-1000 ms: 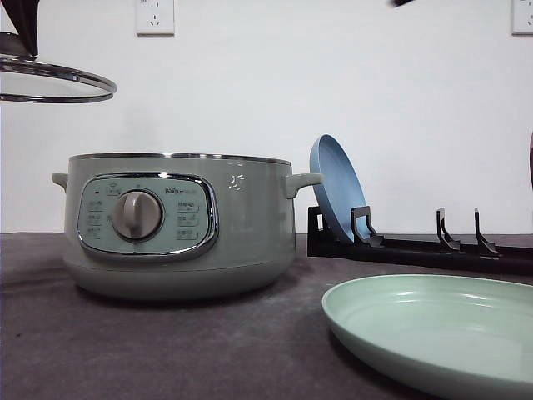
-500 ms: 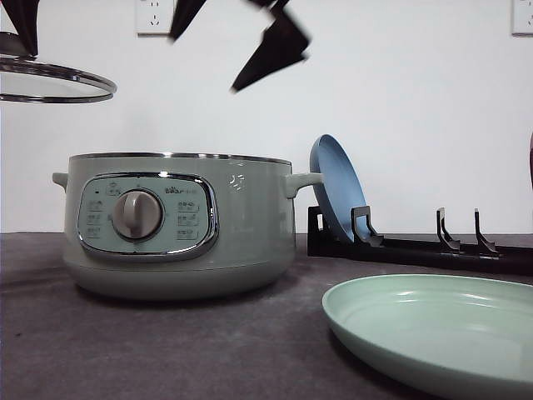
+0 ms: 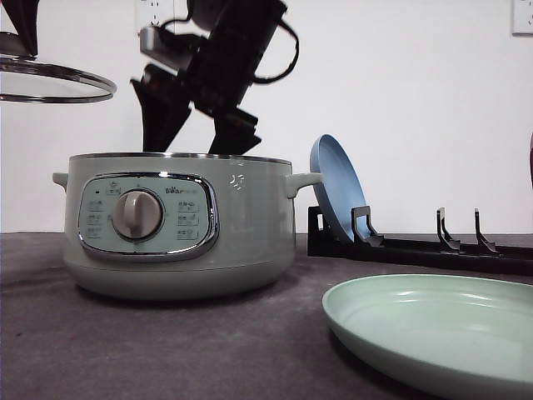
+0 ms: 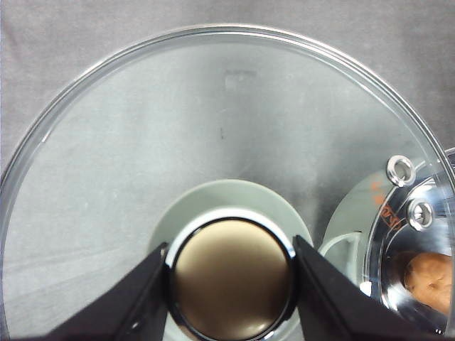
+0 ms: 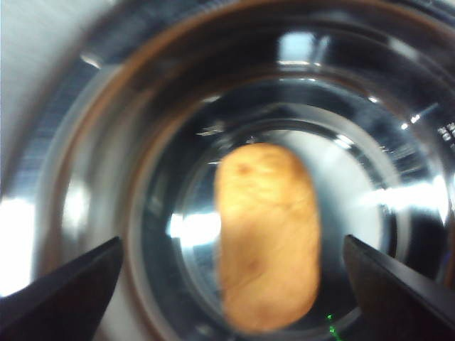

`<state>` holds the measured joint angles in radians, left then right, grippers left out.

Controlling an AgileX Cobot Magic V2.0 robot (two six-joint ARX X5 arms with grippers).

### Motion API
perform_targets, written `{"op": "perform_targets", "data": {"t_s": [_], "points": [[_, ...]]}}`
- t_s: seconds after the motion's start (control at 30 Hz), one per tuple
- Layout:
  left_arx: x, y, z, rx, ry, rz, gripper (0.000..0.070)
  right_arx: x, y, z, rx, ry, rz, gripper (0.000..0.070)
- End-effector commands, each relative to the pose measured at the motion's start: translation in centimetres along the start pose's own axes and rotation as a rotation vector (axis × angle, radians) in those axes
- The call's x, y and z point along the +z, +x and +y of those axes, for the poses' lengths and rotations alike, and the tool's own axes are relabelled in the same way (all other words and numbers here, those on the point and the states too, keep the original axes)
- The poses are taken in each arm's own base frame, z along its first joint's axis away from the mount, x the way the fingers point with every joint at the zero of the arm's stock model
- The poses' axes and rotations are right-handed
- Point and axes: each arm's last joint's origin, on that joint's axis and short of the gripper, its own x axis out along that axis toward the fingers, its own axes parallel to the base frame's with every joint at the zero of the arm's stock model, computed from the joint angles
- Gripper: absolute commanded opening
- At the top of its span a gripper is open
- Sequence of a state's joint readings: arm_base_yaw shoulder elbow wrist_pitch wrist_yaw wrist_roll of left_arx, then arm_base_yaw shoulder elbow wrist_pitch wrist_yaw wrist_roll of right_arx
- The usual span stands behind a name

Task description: Transfer potato from steamer to green plate

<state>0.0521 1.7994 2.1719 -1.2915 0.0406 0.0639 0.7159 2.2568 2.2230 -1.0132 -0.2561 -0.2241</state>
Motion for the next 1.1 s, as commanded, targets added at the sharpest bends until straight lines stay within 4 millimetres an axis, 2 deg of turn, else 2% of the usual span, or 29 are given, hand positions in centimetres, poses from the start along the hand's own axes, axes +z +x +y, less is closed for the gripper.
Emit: {"op": "perform_targets", "data": {"t_s": [0.0,0.5,0.77,0.97,1.07], "points": [[0.6,-1.9,0.0,0.002,0.002,-0.089,0.0016,0.5,0.9,0.2,-0.002,-0.041,-0.018,0.0626],[0.6,-1.9,0.0,0.002,0.002,-0.089,0.0016,0.1,4.9,-0.6,0.002,-0.038,-0.008,0.0625],[0.6,-1.9,0.0,0.002,0.002,-0.089,0.0016,-0.2,5.6,-0.7,0.013,-0.024,0.014,0.0622],[0.6,-1.9,0.0,0.002,0.002,-0.089,0.0016,-0.4,5.9,-0.7,0.018,-0.018,0.033,0.0515],[0.6,-1.9,0.0,0.002,0.002,-0.089,0.0016,-0.4,5.9,-0.7,0.019,-0.017,0.035,0.0423]]}}
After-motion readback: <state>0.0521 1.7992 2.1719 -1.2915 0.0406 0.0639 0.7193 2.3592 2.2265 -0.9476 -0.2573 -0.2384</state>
